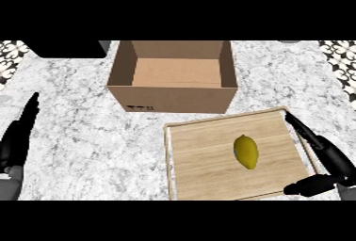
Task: Pick the lemon from the tray and place it in the cardboard box
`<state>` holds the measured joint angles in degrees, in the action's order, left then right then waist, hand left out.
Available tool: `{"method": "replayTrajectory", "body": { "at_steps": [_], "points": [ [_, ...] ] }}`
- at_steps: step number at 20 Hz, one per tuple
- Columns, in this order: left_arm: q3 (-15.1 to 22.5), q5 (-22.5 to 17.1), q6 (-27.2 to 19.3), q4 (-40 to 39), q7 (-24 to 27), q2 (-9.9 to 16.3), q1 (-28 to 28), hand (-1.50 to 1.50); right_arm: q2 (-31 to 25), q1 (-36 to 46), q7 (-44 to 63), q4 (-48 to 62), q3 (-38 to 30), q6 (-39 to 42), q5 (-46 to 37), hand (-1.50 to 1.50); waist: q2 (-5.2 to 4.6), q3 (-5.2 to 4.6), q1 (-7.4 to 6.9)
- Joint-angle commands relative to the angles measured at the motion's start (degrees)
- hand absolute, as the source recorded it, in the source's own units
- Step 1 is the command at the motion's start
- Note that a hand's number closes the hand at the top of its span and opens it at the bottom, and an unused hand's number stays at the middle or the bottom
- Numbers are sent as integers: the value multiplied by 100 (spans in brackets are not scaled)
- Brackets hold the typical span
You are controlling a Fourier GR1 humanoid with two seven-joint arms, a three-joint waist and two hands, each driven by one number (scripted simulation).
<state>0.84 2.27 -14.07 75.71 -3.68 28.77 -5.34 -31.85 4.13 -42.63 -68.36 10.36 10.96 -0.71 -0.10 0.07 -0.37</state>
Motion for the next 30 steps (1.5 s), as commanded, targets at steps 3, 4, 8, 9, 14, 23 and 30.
{"method": "replayTrajectory", "body": {
  "at_steps": [3,4,8,9,14,23,30],
  "points": [
    [-97,6,144,-116,-182,132,-323,0,-930,665,394,63,328,-89,-1260,-150,3,-13,-5],
    [-66,38,149,-233,4,52,-243,0,-902,925,578,104,405,37,-1346,-150,-4,-14,-33],
    [-154,37,209,-282,102,64,-240,0,-1176,1269,1223,-142,717,646,-1706,-150,3,-17,-23],
    [42,209,-101,-42,75,-248,61,0,-1091,1147,1479,-392,848,591,-1845,-150,22,-15,-15],
    [-149,93,229,215,-106,62,127,0,-1099,1603,2614,-830,1173,1400,-2180,-150,30,-13,-12],
    [-305,373,184,258,-37,-279,229,0,39,1889,3063,-236,1367,1472,-3247,-150,11,-5,-9],
    [-439,690,396,147,-97,-518,12,0,303,1902,2761,-137,864,1831,-3718,-150,10,-6,21]
  ]
}}
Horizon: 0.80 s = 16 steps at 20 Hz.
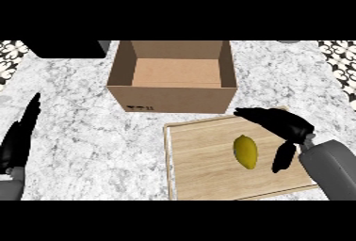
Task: Pick the lemon from the tray and place it in the cardboard box
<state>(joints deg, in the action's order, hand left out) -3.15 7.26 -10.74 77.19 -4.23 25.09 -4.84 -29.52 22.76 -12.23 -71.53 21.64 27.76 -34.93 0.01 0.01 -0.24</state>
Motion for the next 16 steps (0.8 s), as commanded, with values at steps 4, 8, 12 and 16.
{"method": "replayTrajectory", "body": {
  "at_steps": [4,8,12,16],
  "points": [
    [-257,111,280,-198,292,-137,135,0,356,-204,-341,193,-303,14,-478,-150,-2,0,2],
    [-308,305,187,-412,-112,-209,-499,0,547,-17,-311,-101,-395,597,-347,-150,-4,-2,30],
    [-394,353,283,-128,8,-270,-115,0,490,-387,-334,-884,-607,831,-349,-150,4,-1,25],
    [-407,508,243,-182,189,-468,-71,0,694,-845,-102,-1499,-584,1046,-499,-150,3,-1,25]
  ]
}}
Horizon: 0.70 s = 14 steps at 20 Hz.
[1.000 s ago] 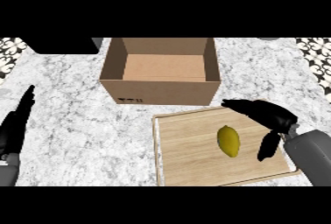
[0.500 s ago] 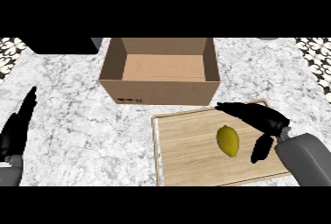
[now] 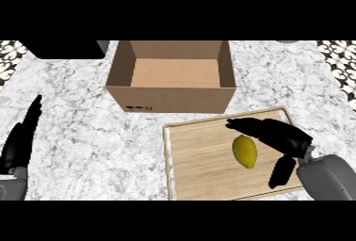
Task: Pick the lemon from the tray and place it in the cardboard box
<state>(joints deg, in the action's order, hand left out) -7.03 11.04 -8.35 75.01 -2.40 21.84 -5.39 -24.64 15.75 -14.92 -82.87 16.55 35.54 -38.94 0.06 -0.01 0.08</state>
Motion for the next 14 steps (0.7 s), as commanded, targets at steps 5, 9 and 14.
{"method": "replayTrajectory", "body": {
  "at_steps": [5,9,14],
  "points": [
    [-129,49,199,435,-246,-28,127,0,253,-247,650,-482,224,384,-628,-150,3,1,-19],
    [-226,148,212,283,-143,-19,-3,0,591,-267,658,177,366,14,-1045,-150,-6,1,-21],
    [-472,36,449,-155,261,85,-51,0,1103,292,675,1239,291,-610,-1476,150,-20,1,-52]
  ]
}}
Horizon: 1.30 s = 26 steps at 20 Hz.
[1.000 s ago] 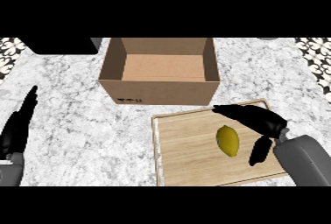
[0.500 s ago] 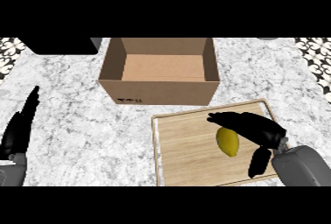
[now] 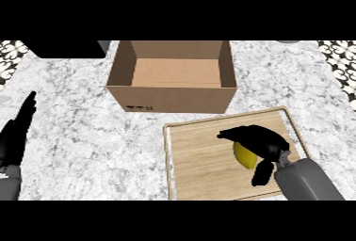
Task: Pick the lemon from the tray and place it in the cardboard box
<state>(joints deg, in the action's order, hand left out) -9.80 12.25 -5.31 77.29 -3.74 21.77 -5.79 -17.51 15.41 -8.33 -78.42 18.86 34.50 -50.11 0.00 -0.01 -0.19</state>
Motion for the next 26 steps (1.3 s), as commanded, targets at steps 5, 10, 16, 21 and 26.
{"method": "replayTrajectory", "body": {
  "at_steps": [5,10,16,21,26],
  "points": [
    [106,179,-13,31,-236,-196,-213,0,445,291,-264,632,-97,-1438,-673,150,-4,3,-3],
    [-77,66,64,48,-85,-38,11,0,1062,-41,1376,525,-609,-2210,-976,150,15,1,77],
    [-301,19,-41,-4,-23,43,239,0,1719,-808,4026,-138,-1398,-3207,-1502,150,134,-23,427],
    [-136,82,-36,41,-132,-84,128,0,1741,-919,5986,-1180,-472,-3551,-2753,150,97,-24,229],
    [-111,91,-9,-41,164,-110,149,0,1748,-442,7422,-2401,596,-3212,-3803,150,61,-19,87]
  ]
}}
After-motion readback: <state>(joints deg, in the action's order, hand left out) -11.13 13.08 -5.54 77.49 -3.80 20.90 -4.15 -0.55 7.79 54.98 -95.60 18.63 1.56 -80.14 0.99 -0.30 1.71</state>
